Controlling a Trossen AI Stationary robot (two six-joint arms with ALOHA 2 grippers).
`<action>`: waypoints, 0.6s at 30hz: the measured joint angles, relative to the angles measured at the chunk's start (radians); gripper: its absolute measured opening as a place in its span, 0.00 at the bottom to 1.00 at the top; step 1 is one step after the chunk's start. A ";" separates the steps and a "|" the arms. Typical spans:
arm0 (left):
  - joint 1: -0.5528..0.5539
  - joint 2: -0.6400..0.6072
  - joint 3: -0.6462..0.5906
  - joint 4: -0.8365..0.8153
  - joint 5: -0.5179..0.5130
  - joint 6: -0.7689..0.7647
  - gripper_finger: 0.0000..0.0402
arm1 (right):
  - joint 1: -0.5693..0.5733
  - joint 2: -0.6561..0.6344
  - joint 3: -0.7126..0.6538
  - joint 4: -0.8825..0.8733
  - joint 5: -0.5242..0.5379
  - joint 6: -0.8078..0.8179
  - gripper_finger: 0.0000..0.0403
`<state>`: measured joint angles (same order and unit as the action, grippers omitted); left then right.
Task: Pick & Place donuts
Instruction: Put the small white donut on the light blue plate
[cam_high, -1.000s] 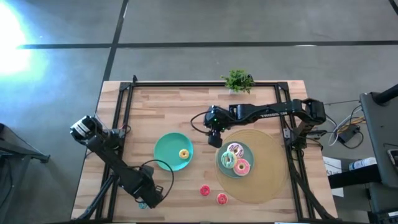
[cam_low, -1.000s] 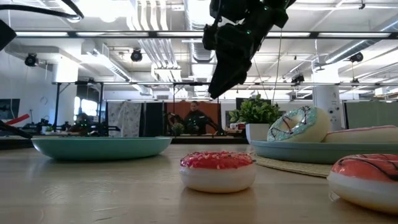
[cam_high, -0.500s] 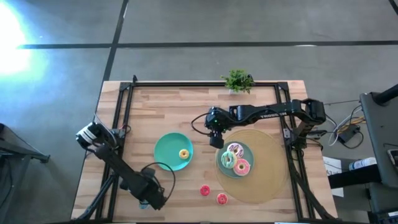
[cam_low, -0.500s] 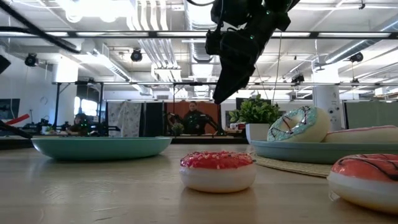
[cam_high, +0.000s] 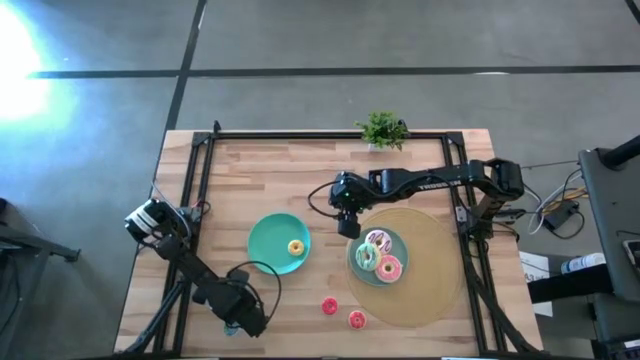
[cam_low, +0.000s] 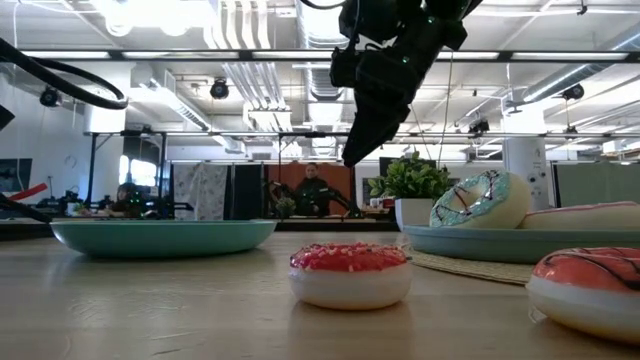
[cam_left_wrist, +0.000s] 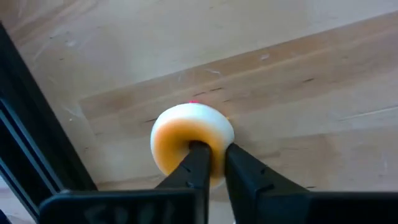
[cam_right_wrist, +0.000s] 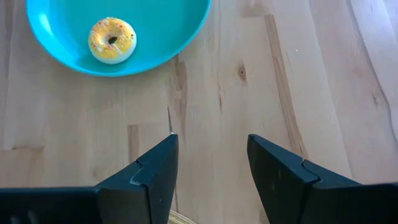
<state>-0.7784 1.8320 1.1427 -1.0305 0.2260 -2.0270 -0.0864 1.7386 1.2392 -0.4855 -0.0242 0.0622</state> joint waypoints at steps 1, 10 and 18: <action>0.000 -0.001 0.000 0.000 -0.003 0.000 0.02 | 0.000 -0.001 0.000 0.000 -0.001 -0.008 0.46; 0.006 -0.178 -0.001 0.081 -0.348 0.004 0.00 | -0.001 -0.055 0.004 0.008 -0.030 -0.139 0.46; 0.026 -0.521 -0.069 0.255 -0.878 0.260 0.00 | -0.003 -0.081 0.037 0.112 -0.359 -0.367 0.44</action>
<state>-0.7527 1.3114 1.0736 -0.7759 -0.6516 -1.7673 -0.0897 1.6578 1.2764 -0.3739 -0.3837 -0.3049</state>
